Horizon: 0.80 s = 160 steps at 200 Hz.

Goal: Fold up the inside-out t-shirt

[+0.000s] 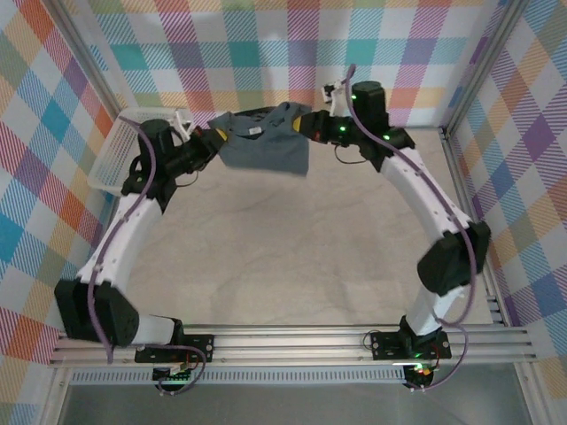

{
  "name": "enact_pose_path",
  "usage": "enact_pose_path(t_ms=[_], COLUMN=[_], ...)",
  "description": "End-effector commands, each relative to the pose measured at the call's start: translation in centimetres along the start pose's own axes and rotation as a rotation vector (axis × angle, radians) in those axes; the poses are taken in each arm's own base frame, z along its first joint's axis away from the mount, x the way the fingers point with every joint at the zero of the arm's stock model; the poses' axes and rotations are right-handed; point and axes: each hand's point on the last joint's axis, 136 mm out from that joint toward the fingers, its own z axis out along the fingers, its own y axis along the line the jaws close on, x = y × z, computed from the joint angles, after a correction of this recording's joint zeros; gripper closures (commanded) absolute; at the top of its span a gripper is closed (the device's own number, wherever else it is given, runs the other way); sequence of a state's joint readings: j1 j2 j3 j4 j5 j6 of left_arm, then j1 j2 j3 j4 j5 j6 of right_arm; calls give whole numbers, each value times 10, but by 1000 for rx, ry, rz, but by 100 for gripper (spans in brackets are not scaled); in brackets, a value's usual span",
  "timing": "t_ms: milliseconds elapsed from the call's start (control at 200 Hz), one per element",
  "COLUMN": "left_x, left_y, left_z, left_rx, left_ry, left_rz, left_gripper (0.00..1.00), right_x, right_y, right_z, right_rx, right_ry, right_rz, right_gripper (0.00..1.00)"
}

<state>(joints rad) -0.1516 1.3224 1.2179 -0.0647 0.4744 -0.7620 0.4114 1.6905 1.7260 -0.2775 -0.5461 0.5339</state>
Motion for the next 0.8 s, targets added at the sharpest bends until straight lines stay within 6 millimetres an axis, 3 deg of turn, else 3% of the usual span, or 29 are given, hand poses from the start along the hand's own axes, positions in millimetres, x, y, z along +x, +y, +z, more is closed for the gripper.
enact_pose_path(t_ms=[0,80,180,280,365,425,505,685,795], left_x=[70,120,169,201,213,213,204,156,132], left_y=[90,133,166,189,206,209,200,172,181], left_z=[13,9,-4,-24,-43,-51,-51,-36,-22], left_rx=[-180,-255,-323,-409,-509,-532,-505,-446,-497], left_ry=[140,234,322,406,440,425,373,187,95], left_rz=[-66,-128,-151,-137,-78,-35,-4,76,134], left_gripper=[100,100,100,100,100,100,100,100,100], right_x=[75,135,193,232,255,263,259,214,200], right_y=[-57,-92,-115,-121,-120,-116,-110,-107,-127], right_z=[31,36,31,16,2,-4,-9,0,16], right_rx=[0,31,56,82,86,91,100,143,220], right_ry=[152,274,366,406,438,452,442,340,329], right_rz=[67,194,304,341,374,377,362,269,239], right_gripper=[100,100,100,100,100,100,100,100,100])
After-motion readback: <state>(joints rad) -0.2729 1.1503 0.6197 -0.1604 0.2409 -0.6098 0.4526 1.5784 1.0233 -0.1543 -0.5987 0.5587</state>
